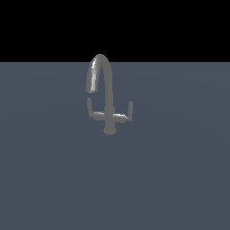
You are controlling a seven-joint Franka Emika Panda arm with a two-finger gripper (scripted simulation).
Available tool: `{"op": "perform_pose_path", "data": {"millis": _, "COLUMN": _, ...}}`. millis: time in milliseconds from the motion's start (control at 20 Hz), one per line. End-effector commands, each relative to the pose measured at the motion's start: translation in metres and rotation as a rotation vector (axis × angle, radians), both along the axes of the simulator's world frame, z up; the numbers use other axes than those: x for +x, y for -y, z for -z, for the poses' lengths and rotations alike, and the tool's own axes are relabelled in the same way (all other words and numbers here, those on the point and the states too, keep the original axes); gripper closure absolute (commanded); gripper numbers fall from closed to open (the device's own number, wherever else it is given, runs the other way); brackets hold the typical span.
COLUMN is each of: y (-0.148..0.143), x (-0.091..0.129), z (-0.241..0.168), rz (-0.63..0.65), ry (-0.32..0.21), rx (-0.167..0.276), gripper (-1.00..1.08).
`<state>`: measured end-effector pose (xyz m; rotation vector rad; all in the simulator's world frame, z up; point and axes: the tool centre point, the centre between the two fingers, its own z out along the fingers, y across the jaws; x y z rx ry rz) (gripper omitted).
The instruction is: Turn on the faucet by rotating a designated handle.
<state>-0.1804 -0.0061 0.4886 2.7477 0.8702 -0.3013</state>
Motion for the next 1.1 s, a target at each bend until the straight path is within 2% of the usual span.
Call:
{"op": "perform_pose_path", "data": {"millis": 0, "y": 0.000, "x": 0.009, "z": 0.003, "rz": -0.074, "ry": -0.043, "rx": -0.025, "gripper": 1.08}}
{"op": "perform_pose_path", "data": {"millis": 550, "y": -0.004, "x": 0.050, "z": 0.018, "rz": -0.387, "ry": -0.248, "rx": -0.115, "gripper": 1.08}}
{"op": "perform_pose_path", "data": {"millis": 1050, "y": -0.011, "x": 0.088, "z": 0.037, "rz": -0.658, "ry": -0.454, "rx": -0.170, "gripper": 1.08}}
